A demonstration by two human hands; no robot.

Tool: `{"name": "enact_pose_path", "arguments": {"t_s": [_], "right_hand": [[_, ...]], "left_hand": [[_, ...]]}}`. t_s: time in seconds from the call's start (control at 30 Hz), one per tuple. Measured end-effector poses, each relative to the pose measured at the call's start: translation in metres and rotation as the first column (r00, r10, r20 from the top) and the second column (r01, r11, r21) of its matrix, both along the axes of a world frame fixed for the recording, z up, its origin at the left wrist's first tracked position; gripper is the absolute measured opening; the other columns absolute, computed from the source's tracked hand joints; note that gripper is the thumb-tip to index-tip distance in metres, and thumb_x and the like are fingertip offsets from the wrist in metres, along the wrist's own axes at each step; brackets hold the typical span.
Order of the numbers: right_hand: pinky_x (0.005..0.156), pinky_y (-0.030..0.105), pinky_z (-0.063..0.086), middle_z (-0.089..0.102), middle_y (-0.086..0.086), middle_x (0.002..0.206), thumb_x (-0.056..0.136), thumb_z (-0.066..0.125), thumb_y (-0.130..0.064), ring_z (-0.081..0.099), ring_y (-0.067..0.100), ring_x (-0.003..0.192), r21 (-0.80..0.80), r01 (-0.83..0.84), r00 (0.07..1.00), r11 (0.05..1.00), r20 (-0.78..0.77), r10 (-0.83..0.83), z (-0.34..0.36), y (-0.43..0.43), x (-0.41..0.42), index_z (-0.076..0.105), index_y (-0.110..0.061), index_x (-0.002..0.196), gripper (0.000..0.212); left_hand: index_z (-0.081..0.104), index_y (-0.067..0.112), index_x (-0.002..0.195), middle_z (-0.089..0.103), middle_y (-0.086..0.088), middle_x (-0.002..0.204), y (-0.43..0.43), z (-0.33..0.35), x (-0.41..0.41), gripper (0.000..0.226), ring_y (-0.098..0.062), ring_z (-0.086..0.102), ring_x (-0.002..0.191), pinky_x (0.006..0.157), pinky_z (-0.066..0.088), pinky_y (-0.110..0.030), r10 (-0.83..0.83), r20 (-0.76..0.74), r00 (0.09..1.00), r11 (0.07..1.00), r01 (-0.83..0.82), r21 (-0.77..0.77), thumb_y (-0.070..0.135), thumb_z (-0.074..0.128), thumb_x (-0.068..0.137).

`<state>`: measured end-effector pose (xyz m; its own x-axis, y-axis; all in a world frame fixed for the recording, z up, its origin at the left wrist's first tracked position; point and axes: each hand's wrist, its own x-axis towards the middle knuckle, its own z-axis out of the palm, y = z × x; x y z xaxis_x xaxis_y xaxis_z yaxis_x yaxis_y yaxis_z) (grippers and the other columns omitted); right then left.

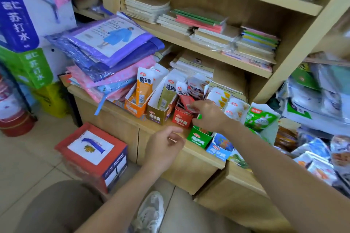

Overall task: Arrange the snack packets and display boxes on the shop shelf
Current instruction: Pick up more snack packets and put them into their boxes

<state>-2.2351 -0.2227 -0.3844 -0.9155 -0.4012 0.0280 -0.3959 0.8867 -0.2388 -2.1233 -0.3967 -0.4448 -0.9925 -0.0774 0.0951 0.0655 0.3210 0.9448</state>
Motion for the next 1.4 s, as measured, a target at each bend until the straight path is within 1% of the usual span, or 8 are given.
{"name": "enact_pose_path", "arguments": {"t_s": [0.13,0.27,0.43,0.63,0.97,1.13,1.27,1.4], "right_hand": [[0.095,0.024,0.039,0.065,0.004,0.129,0.084,0.072,-0.013,0.056,0.021,0.118,-0.129,-0.017,0.993,0.991,-0.117,0.002,0.012,0.029,0.042,0.061,-0.016,0.134,0.051],[0.083,0.034,0.053,0.072,0.002,0.109,0.086,0.074,-0.017,0.065,0.022,0.095,-0.169,-0.012,0.982,0.986,-0.190,-0.021,0.005,0.081,0.104,0.071,-0.016,0.116,0.030],[0.082,0.040,0.058,0.073,0.004,0.105,0.083,0.074,-0.020,0.068,0.027,0.098,-0.107,0.132,0.956,0.985,-0.250,-0.155,-0.009,0.151,0.183,0.072,-0.014,0.112,0.029],[0.082,0.045,0.058,0.072,0.002,0.109,0.084,0.077,-0.015,0.066,0.027,0.101,-0.168,0.343,0.887,0.924,-0.265,-0.378,-0.007,0.232,0.264,0.071,-0.014,0.116,0.033],[0.076,0.036,0.051,0.072,0.005,0.099,0.075,0.080,-0.011,0.064,0.032,0.087,-0.368,0.727,0.435,0.580,-0.406,-0.804,-0.008,0.369,0.347,0.075,-0.014,0.102,0.028],[0.094,0.047,0.050,0.056,0.011,0.132,0.073,0.082,-0.020,0.053,0.041,0.115,-0.362,0.830,0.249,0.425,-0.441,-0.862,-0.026,0.455,0.364,0.061,-0.016,0.129,0.060],[0.109,0.057,0.037,0.032,0.005,0.158,0.074,0.082,-0.035,0.033,0.041,0.136,-0.244,0.860,0.340,0.448,-0.380,-0.860,-0.023,0.504,0.360,0.032,-0.034,0.153,0.093],[0.111,0.058,0.026,0.030,-0.009,0.159,0.080,0.073,-0.048,0.020,0.032,0.146,-0.070,0.835,0.511,0.546,-0.269,-0.816,-0.016,0.532,0.349,0.029,-0.047,0.151,0.083]], "left_hand": [[0.070,0.036,0.104,0.071,0.019,0.087,0.014,0.005,0.007,0.017,0.001,0.063,0.077,0.070,0.051,-0.024,-0.100,-0.039,0.994,0.965,0.087,-0.246,0.032,0.072,0.088],[0.069,0.037,0.107,0.071,0.021,0.093,0.037,0.008,0.017,0.017,0.001,0.063,0.080,0.072,0.053,-0.026,-0.230,-0.061,0.971,0.862,0.174,-0.476,0.038,0.067,0.089],[0.063,0.034,0.101,0.071,0.019,0.087,0.077,0.002,0.030,0.020,-0.011,0.068,0.077,0.065,0.057,-0.036,-0.387,-0.134,0.912,0.775,0.243,-0.583,0.040,0.065,0.083],[0.073,0.029,0.095,0.072,0.015,0.083,0.143,0.011,0.052,0.018,-0.014,0.070,0.077,0.053,0.043,-0.024,-0.576,-0.282,0.768,0.638,0.206,-0.742,0.030,0.078,0.078],[0.074,0.027,0.111,0.070,0.013,0.111,0.305,0.058,0.087,0.030,-0.014,0.063,0.103,0.086,0.053,-0.031,-0.830,-0.330,0.449,0.484,0.287,-0.826,0.040,0.065,0.085],[0.066,0.026,0.127,0.064,0.009,0.127,0.399,0.077,0.084,0.042,-0.016,0.056,0.118,0.102,0.047,-0.037,-0.896,-0.288,0.339,0.405,0.351,-0.845,0.046,0.060,0.092],[0.044,0.026,0.149,0.050,0.005,0.148,0.473,0.079,0.084,0.060,-0.019,0.045,0.135,0.113,0.038,-0.037,-0.937,-0.170,0.306,0.281,0.364,-0.888,0.051,0.055,0.096],[0.032,0.019,0.155,0.048,-0.004,0.152,0.522,0.067,0.093,0.065,-0.025,0.049,0.134,0.102,0.045,-0.037,-0.929,0.022,0.369,0.155,0.444,-0.883,0.044,0.054,0.099]]}}
